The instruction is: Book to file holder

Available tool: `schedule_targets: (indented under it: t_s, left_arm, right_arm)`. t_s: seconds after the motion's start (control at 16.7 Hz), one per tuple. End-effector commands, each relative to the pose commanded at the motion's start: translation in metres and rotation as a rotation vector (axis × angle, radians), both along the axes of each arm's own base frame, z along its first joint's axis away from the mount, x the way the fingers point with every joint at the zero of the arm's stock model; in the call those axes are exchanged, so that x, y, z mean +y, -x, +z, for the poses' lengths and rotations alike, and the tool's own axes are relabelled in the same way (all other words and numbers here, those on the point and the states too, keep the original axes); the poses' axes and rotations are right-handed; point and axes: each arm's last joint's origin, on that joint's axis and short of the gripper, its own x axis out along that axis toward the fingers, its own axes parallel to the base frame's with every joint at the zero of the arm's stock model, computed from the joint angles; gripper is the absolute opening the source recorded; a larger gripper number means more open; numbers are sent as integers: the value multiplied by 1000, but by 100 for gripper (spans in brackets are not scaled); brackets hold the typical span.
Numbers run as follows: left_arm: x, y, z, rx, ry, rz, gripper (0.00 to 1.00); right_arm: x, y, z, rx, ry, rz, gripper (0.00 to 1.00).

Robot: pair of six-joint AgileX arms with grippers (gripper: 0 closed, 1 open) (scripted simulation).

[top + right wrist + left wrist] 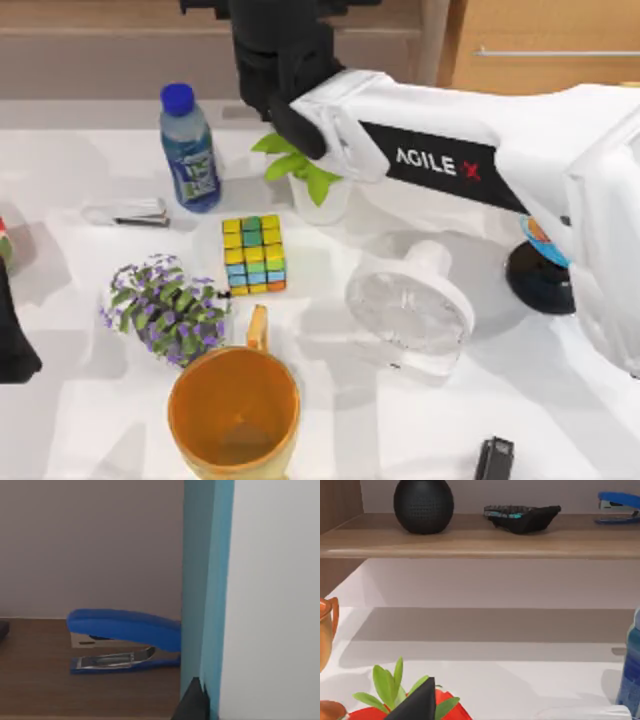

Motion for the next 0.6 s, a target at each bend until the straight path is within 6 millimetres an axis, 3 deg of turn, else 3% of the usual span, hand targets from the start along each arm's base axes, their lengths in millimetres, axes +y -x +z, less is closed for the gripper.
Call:
schedule_targets:
  t_s: [0.18,0.6]
  left_arm:
    - [0,0,0,0,0,0,100]
    - [0,0,0,0,0,0,100]
  right_arm:
    - [0,0,0,0,0,0,2]
    - [0,0,0,0,0,0,0]
